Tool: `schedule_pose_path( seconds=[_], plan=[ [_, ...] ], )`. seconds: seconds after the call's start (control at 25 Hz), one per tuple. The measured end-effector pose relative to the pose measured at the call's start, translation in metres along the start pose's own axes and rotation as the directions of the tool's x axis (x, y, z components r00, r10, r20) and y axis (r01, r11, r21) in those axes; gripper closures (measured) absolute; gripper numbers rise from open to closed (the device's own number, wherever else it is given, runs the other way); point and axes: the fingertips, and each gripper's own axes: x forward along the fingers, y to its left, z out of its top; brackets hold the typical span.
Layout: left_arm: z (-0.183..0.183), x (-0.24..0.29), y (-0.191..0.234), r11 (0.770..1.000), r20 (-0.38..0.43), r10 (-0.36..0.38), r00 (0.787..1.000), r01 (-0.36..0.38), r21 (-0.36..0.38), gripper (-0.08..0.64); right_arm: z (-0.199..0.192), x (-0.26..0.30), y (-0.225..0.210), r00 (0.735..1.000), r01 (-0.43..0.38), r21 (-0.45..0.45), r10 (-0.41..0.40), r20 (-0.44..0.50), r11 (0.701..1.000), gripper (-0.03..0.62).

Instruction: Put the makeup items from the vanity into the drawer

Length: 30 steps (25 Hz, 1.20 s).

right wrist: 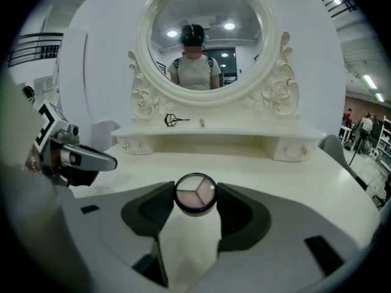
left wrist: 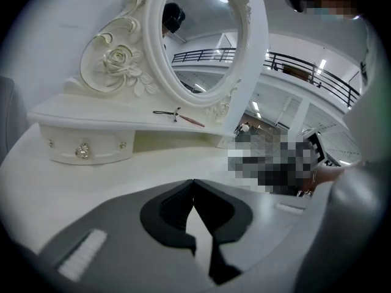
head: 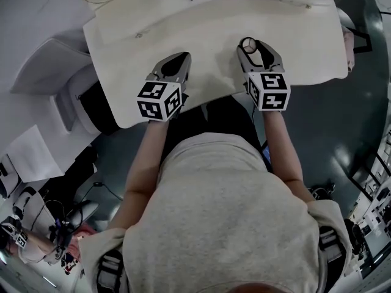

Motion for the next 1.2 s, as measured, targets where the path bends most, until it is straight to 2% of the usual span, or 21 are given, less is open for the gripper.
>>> schedule_pose_path(
  seconds=[0.28,0.52,0.6,0.68,0.92,1.2],
  plan=[
    [0.011,-0.033,0.048,0.991,0.070,0.131,0.989,-0.129,-0.029,0.549,0.034,0.017,0.061,0.993,-0.102,-0.032,0.104,0.052,0.994,0.368],
    [0.028,-0.047,0.087,0.963,0.143,0.268,0.953,-0.262,-0.056,0.546,0.047,0.028,0.113,0.978,-0.196,-0.122,0.204,0.050,0.973,0.368],
    [0.030,-0.049,0.100,0.953,0.147,0.302,0.942,-0.295,-0.070,0.518,0.049,0.032,0.127,0.972,-0.221,-0.132,0.229,0.049,0.966,0.368],
    [0.030,-0.049,0.111,0.946,0.142,0.322,0.936,-0.312,-0.090,0.445,0.052,0.036,0.137,0.968,-0.239,-0.133,0.247,0.047,0.962,0.368],
    [0.030,-0.042,0.146,0.916,0.131,0.392,0.910,-0.375,-0.141,0.431,0.058,0.048,0.154,0.957,-0.282,-0.153,0.290,0.031,0.947,0.368],
    [0.029,-0.031,0.161,0.915,0.107,0.387,0.916,-0.368,-0.165,0.433,0.064,0.055,0.152,0.956,-0.283,-0.118,0.290,0.046,0.952,0.368]
  ],
)
